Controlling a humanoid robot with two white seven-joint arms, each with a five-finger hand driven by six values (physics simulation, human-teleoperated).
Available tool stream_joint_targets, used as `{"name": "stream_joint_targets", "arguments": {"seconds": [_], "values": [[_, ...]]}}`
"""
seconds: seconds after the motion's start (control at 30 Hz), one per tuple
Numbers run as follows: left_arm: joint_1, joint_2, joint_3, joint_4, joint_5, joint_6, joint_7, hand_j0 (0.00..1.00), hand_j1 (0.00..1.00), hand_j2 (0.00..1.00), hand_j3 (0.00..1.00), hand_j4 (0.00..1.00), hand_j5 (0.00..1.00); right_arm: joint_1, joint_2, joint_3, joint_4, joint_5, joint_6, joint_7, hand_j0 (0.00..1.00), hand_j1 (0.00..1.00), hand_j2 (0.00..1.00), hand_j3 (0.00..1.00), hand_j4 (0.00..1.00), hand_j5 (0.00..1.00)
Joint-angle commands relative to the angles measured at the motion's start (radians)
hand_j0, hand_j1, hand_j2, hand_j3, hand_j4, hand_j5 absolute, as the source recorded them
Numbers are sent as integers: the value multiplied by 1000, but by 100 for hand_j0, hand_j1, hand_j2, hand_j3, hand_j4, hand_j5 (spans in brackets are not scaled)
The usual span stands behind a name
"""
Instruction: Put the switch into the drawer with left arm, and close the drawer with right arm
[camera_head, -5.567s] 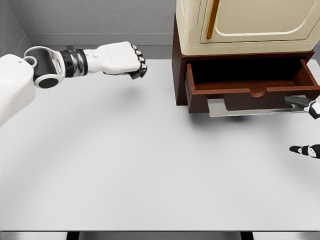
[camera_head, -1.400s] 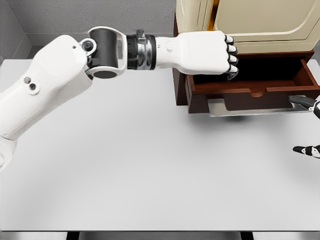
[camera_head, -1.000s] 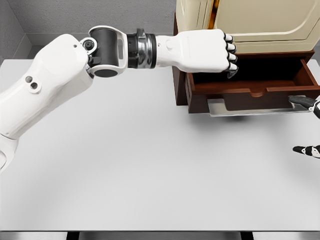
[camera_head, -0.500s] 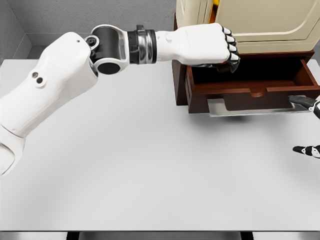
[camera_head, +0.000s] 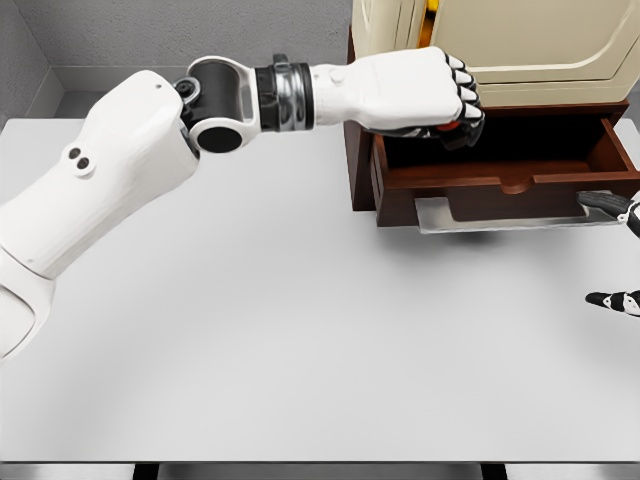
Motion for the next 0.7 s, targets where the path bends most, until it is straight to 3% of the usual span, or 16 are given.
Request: {"name": "stream_joint_targets", "arguments": {"seconds": [0.0, 0.37, 0.57, 0.67], "values": [[2, -2, 4, 16, 11, 1, 14, 51, 51, 51, 51, 51, 51, 0, -1, 0, 0, -8, 3, 0, 100, 100, 100, 100, 100, 100], [5, -3, 6, 10, -9, 1, 26, 51, 51, 51, 51, 51, 51, 0, -1, 0, 0, -8, 3, 0, 100, 100, 100, 100, 100, 100], [6, -3, 1, -39, -172, 1, 14, 51, 51, 51, 51, 51, 51, 0, -1, 0, 0, -8, 3, 0, 100, 100, 100, 100, 100, 100], [8, -18, -2, -42, -179, 1, -43, 51, 51, 51, 51, 51, 51, 0, -1, 0, 0, -8, 3, 0, 100, 100, 100, 100, 100, 100]]}}
